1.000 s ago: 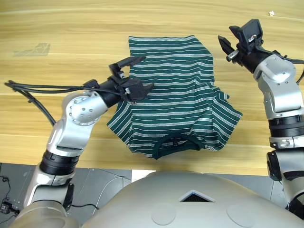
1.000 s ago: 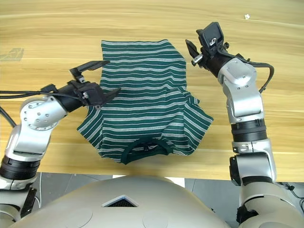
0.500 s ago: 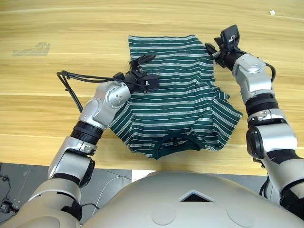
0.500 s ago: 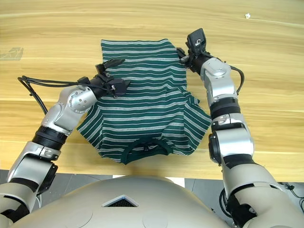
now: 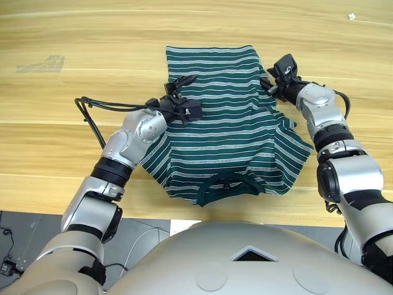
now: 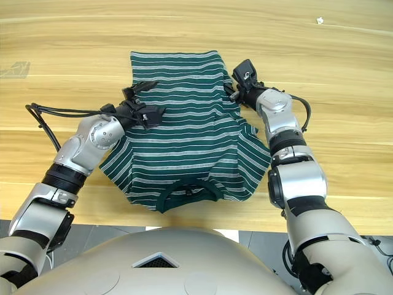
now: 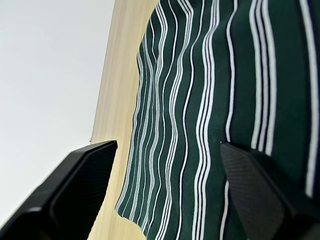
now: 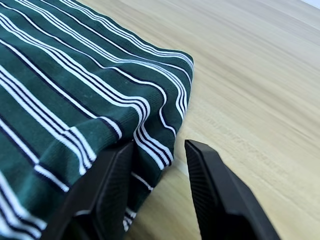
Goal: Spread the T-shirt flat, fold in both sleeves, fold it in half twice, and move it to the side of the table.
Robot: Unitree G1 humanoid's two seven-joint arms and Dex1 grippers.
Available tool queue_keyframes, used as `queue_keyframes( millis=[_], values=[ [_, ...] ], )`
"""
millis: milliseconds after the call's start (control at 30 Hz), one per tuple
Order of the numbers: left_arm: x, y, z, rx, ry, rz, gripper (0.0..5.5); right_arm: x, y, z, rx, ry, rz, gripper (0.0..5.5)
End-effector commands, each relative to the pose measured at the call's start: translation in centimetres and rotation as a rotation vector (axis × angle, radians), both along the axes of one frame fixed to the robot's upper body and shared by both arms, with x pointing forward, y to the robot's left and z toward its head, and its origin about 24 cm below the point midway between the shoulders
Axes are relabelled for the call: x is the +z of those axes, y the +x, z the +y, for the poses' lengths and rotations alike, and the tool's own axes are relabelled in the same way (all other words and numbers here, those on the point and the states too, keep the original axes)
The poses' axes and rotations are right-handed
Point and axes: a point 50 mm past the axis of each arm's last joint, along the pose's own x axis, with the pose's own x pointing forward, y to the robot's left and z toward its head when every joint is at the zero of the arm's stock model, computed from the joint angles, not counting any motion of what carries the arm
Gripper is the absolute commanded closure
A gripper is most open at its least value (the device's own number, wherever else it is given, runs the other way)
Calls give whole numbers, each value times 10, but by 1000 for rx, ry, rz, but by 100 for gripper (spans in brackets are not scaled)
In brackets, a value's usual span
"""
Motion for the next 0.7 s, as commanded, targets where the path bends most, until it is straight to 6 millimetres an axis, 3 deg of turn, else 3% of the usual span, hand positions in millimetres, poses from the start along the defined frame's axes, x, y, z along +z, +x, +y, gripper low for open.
queue_keyframes(
  millis=[33,300,367,567,700],
  values=[
    [-8,-3,5,6,36,14,167,-5,-2,-8,-36,-29,13,397],
    [-16,-7,4,2,55,17,167,-4,-1,-10,-66,-30,-16,542],
    [-17,-7,3,-2,58,20,167,-3,-1,-10,-67,-35,-37,548],
    [-19,-8,4,-5,74,21,167,29,6,4,15,-7,-283,548],
    [-15,-11,-3,-18,3,35,167,11,-18,22,194,-82,-259,548]
  ],
)
